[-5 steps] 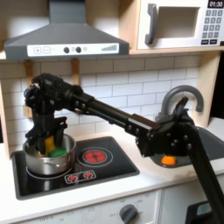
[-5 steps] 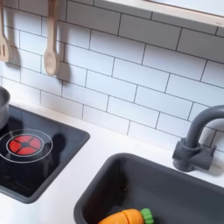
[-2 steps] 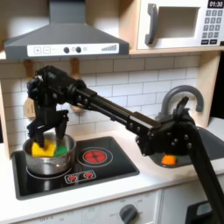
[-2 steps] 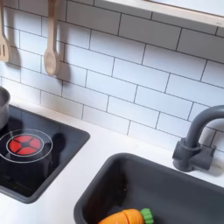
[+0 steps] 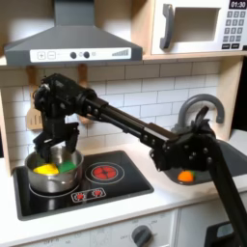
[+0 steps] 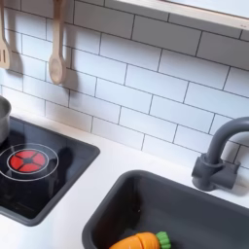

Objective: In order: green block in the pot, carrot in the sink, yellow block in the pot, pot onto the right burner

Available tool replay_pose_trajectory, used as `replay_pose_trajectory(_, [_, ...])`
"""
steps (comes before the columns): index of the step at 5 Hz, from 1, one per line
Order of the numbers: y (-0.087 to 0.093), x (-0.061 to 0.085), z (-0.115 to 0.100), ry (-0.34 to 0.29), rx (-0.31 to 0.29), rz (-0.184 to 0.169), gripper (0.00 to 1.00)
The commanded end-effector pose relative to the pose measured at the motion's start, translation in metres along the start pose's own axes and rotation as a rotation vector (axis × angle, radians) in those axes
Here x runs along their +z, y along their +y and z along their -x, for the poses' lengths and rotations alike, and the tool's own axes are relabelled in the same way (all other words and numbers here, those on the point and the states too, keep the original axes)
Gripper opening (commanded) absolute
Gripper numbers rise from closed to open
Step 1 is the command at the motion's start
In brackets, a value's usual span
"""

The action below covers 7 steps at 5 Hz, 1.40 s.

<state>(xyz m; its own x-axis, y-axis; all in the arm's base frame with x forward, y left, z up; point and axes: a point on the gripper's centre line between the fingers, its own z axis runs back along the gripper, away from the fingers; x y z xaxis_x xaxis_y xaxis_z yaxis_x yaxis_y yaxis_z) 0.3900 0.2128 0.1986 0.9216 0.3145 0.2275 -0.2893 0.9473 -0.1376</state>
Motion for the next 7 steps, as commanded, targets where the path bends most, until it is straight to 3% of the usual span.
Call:
replay_pose_trajectory(1, [-0.012,-0.013,0.008,0.062,-0.065,0.022,1.0])
replay_pose_trajectory(3, [-0.027,-0.01,0.007,0.064,-0.118,0.055,1.0])
replay_pose_trajectory(4, [-0.029,-0.016,0.012,0.097,-0.136,0.073,1.0])
replay_pose_trajectory(7, [-0.035,-0.019,0.017,0.151,-0.198,0.086,1.0])
